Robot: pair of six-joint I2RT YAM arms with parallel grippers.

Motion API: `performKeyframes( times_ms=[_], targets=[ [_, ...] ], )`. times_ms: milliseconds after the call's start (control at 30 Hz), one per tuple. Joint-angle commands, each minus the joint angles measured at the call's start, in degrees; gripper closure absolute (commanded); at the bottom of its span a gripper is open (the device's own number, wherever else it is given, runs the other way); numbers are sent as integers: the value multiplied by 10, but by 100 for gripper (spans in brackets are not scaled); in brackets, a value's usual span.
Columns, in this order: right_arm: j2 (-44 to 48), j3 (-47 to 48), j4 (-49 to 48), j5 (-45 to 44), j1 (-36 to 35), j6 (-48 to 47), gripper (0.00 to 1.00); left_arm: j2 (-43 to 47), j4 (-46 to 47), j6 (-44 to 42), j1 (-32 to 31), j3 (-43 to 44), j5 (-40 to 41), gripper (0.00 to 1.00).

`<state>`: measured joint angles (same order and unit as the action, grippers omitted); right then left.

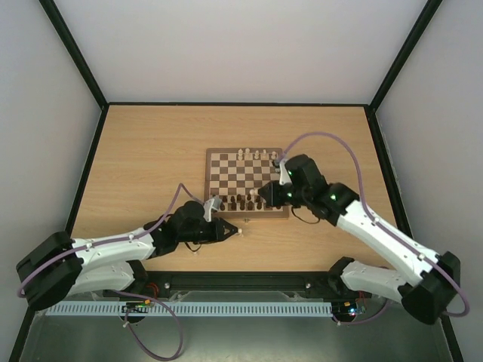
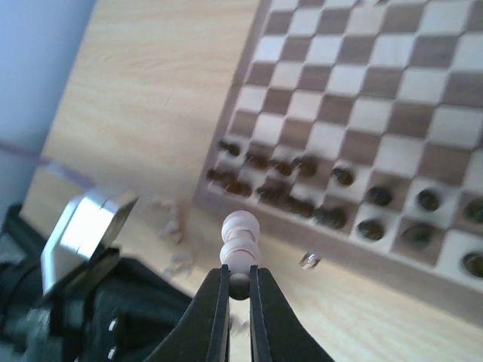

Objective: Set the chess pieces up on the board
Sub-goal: Place the chess piece on the chessboard.

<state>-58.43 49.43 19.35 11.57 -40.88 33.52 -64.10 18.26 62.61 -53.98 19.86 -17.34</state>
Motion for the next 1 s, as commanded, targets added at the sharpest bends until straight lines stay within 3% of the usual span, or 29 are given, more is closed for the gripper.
performKeyframes(
  times_ms=[0, 200, 400, 967],
  targets=[
    [-105, 109, 149, -148, 1, -80, 98, -5, -84, -59, 0, 41, 22, 87],
    [-279, 248, 211, -283, 0, -102, 98, -25, -183, -114, 0, 92, 61, 87],
    [-402, 378, 256, -322, 0, -119, 97, -54, -229, -150, -1, 124, 75, 87],
    [-649, 695, 320, -215, 0, -155, 98, -4, -250, -149, -1, 100, 85, 87]
  ],
)
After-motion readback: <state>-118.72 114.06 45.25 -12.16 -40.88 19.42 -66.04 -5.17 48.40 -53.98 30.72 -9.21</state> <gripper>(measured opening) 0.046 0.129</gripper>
